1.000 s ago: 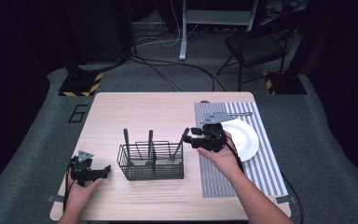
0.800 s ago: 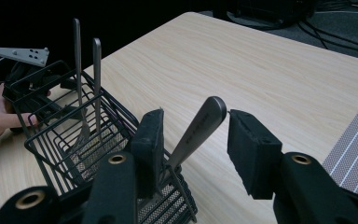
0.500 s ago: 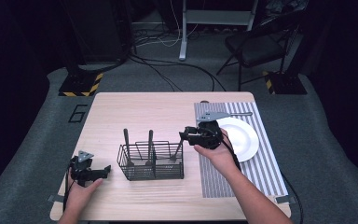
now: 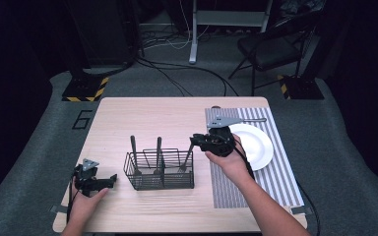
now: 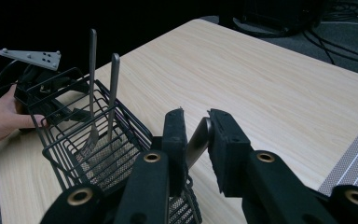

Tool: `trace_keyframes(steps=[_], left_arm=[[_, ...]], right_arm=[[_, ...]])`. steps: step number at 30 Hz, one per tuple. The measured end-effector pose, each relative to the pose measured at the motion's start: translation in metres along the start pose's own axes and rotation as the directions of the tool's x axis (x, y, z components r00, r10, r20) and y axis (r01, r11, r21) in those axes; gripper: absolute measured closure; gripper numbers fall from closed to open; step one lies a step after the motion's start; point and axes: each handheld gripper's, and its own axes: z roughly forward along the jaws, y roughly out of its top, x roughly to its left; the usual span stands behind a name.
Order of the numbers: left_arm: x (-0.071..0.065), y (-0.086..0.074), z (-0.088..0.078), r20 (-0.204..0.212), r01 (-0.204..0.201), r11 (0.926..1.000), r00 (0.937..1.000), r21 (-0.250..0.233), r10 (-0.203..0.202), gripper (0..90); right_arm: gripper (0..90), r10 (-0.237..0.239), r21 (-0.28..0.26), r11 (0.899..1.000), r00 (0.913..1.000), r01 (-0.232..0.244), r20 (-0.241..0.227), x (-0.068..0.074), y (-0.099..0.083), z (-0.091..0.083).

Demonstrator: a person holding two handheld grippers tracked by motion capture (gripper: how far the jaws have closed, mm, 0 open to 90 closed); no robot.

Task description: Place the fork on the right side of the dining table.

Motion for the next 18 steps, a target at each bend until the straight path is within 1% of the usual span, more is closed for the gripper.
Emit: trace_keyframes(steps=[5, 9, 14, 18], left_arm=[[0.000, 0.000, 0.000, 0.000, 0.000, 1.0000, 1.0000, 0.000, 0.000, 0.1], [0.000, 0.000, 0.000, 0.000, 0.000, 1.0000, 1.0000, 0.000, 0.000, 0.1], [0.000, 0.000, 0.000, 0.000, 0.000, 1.0000, 1.0000, 0.000, 0.000, 0.1], [0.000, 0.000, 0.000, 0.000, 0.000, 1.0000, 1.0000, 0.000, 0.000, 0.1]], right_arm=[[80.4, -0.016, -0.003, 1.000, 0.9998, 0.016, -0.012, 0.004, 0.002, -0.002], [83.1, -0.015, -0.005, 1.000, 0.9996, 0.015, -0.026, 0.007, 0.004, -0.002], [85.2, -0.005, -0.004, 1.000, 0.9984, 0.004, -0.057, 0.012, 0.007, -0.002], [86.7, -0.001, -0.005, 1.000, 0.9958, 0.000, -0.092, 0.017, 0.009, -0.002]])
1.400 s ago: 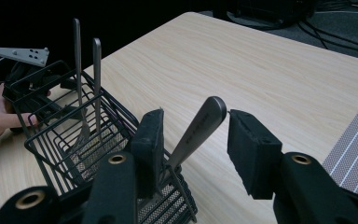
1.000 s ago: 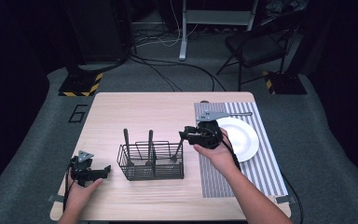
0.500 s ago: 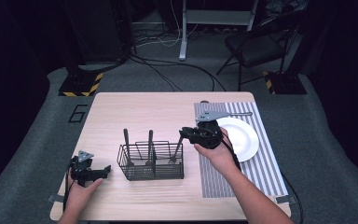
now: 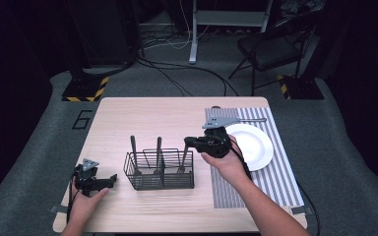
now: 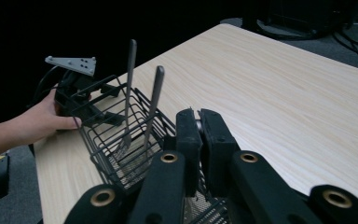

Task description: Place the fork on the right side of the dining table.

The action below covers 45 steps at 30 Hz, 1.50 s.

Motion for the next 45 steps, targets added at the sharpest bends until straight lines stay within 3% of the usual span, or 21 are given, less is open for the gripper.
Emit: trace_keyframes(steps=[5, 19, 33, 45], left_arm=[[0.000, 0.000, 0.000, 0.000, 0.000, 1.0000, 1.0000, 0.000, 0.000, 0.1], [0.000, 0.000, 0.000, 0.000, 0.000, 1.0000, 1.0000, 0.000, 0.000, 0.1], [0.000, 0.000, 0.000, 0.000, 0.000, 1.0000, 1.0000, 0.000, 0.000, 0.1], [0.000, 0.000, 0.000, 0.000, 0.000, 1.0000, 1.0000, 0.000, 0.000, 0.1]], right_arm=[[86.8, -0.028, 0.013, 1.000, 0.9996, 0.028, -0.003, 0.007, 0.003, 0.001], [86.9, -0.045, 0.010, 0.999, 0.9989, 0.045, 0.013, 0.015, 0.016, -0.007], [87.0, -0.058, 0.011, 0.998, 0.9982, 0.057, 0.018, 0.029, 0.046, -0.025], [87.0, -0.051, -0.015, 0.999, 0.9983, 0.051, 0.031, 0.033, 0.071, -0.044]])
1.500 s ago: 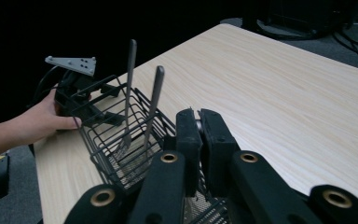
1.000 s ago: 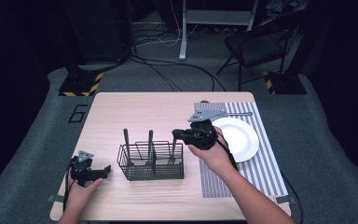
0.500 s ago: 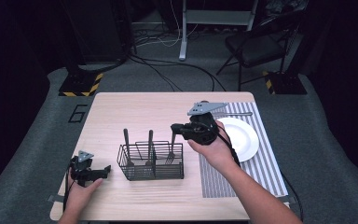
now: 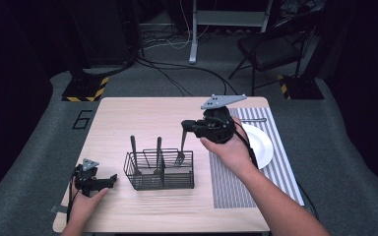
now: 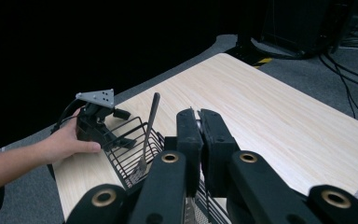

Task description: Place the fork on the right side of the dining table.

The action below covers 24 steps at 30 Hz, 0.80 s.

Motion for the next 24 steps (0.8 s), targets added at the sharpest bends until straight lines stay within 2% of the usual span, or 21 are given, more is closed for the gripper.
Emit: trace_keyframes(steps=[10, 24], left_arm=[[0.000, 0.000, 0.000, 0.000, 0.000, 1.0000, 1.0000, 0.000, 0.000, 0.1], [0.000, 0.000, 0.000, 0.000, 0.000, 1.0000, 1.0000, 0.000, 0.000, 0.1]], right_arm=[[87.0, 0.016, -0.024, 1.000, 0.9998, -0.015, 0.014, -0.003, 0.013, -0.017], [87.0, 0.018, -0.069, 0.998, 0.9975, -0.013, 0.068, -0.014, 0.028, -0.053]])
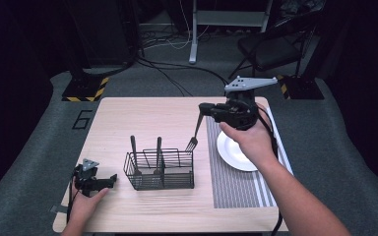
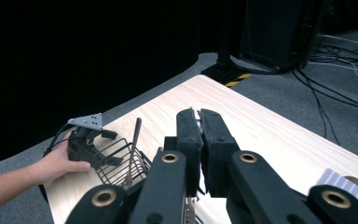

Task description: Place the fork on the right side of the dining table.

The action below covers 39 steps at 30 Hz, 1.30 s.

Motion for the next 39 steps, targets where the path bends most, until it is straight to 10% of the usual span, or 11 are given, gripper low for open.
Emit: trace_keyframes(steps=[39], left_arm=[[0.000, 0.000, 0.000, 0.000, -0.001, 1.0000, 1.0000, 0.000, 0.001, 0.1]], right_arm=[[87.0, 0.074, -0.012, 0.997, 0.9867, -0.073, 0.145, -0.044, -0.064, -0.028]])
